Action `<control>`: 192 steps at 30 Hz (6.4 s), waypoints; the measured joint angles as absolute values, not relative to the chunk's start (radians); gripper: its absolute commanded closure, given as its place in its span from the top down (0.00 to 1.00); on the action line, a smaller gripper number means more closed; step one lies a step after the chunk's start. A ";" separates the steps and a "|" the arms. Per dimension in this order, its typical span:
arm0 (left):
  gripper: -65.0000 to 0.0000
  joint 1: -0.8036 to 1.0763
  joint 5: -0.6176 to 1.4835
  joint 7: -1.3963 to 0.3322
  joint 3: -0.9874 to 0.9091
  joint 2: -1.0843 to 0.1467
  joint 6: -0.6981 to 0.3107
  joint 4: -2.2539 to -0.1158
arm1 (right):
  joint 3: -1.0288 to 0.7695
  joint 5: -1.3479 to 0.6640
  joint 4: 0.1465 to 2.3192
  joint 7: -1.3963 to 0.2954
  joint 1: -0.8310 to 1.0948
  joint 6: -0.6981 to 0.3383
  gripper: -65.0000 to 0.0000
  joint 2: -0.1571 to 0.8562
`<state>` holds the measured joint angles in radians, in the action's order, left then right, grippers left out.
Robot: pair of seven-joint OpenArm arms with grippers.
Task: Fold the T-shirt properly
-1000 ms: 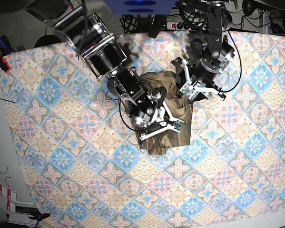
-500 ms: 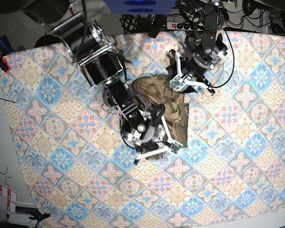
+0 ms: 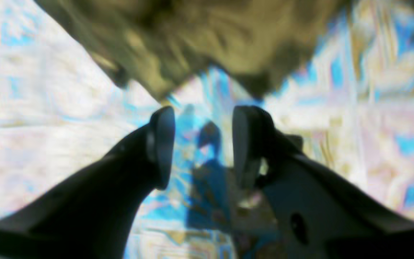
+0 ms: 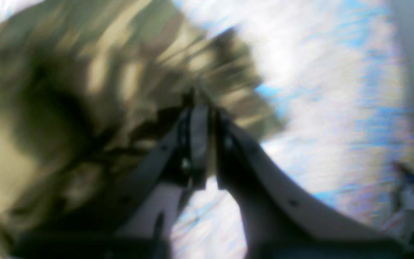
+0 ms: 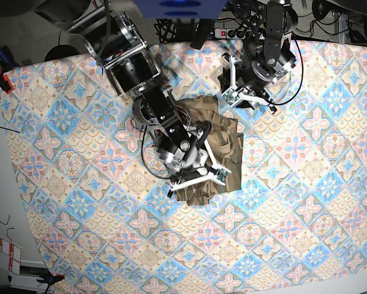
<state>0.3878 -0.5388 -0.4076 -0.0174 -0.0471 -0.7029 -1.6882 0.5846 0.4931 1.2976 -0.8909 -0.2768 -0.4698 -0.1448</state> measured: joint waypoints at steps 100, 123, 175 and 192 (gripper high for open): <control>0.41 0.430 -0.414 0.642 -0.841 0.130 -0.697 -1.613 | 0.117 0.282 1.831 -0.970 0.480 0.136 0.07 -0.151; 0.09 0.662 -0.545 0.639 -0.825 0.158 -0.703 -1.446 | -0.002 0.137 1.811 -0.771 0.685 0.138 0.06 -0.155; 0.10 0.221 -1.344 0.524 -1.129 -0.070 -0.669 -0.430 | -0.243 0.140 0.323 0.046 0.242 0.056 0.06 -0.108; 0.10 0.012 -1.489 0.225 -1.128 -0.153 -0.026 -0.187 | -0.459 0.145 0.004 0.222 0.058 0.267 0.07 0.014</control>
<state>0.0124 -1.4887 0.2253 -1.1278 -0.1528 -0.0257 -0.1875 -0.4591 0.1448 0.0040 0.2222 0.0582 0.2668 0.0143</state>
